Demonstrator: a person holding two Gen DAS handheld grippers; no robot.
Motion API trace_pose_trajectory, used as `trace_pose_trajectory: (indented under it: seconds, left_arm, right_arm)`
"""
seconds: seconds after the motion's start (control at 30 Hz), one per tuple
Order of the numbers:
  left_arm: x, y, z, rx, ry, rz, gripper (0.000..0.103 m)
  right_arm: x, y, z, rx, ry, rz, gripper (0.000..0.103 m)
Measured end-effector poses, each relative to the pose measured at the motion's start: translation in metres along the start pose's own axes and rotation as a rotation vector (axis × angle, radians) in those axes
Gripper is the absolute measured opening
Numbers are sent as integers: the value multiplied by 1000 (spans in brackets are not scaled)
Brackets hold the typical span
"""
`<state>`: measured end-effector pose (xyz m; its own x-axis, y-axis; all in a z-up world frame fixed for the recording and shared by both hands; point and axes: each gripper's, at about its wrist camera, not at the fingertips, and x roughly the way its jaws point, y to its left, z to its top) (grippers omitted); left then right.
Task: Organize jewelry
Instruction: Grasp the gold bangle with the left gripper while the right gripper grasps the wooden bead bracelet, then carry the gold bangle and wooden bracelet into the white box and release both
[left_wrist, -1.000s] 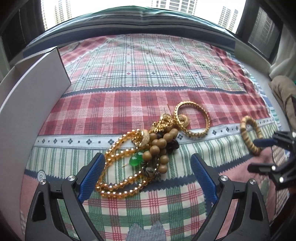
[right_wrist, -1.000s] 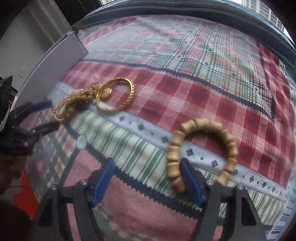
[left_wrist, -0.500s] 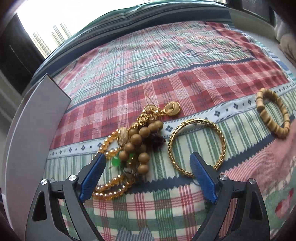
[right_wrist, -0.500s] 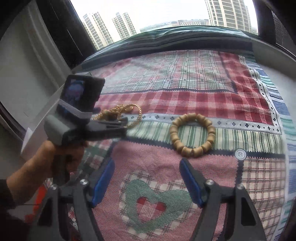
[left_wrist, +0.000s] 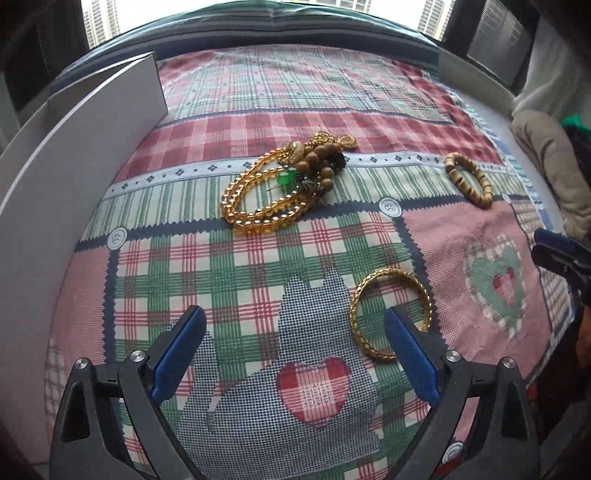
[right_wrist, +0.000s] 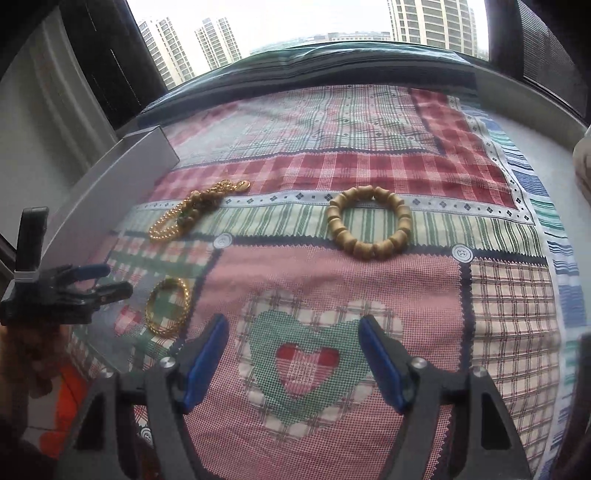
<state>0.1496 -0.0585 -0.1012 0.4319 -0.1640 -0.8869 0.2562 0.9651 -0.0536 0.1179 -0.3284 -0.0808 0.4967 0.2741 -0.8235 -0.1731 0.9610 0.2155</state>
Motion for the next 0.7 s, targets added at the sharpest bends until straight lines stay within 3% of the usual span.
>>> trace_pose_trajectory:
  seconds: [0.2,0.33,0.4,0.43,0.47,0.5,0.53,0.57,0.6,0.7]
  left_arm:
    - [26,-23,-2,54,55,40,84]
    - [30,-31,1,55,45,53,84]
    - [30,-34,2,52,44,47,78]
    - [29,-36,1,61,41,43,68]
    - [28,-40,1,75,36,36,50]
    - [25,-43,0,91,30,24,38]
    - [25,-46,0,104,30,2,9]
    - [24,-47,0,108,34,-13,3]
    - [24,-47,1,102,34,-23,3]
    - [17,-36,5,34,27,-98,3]
  right_arm:
    - [15,-14,28,-49,11,-63,75]
    - [52,-14,54,-142,82,-86,75]
    - [74,-12,64,-189,106,-90,75]
    - [86,-12,68,-205,131,-93,75]
    - [98,-14,72,-209,157,-94,74]
    - [107,-17,74,-199,178,-90,72]
    - [109,-18,75,-198,171,-90,63]
    - [108,-16,75,-212,170,-92,47]
    - [105,-14,75,-219,174,-86,17]
    - [92,-10,72,-198,189,-73,14]
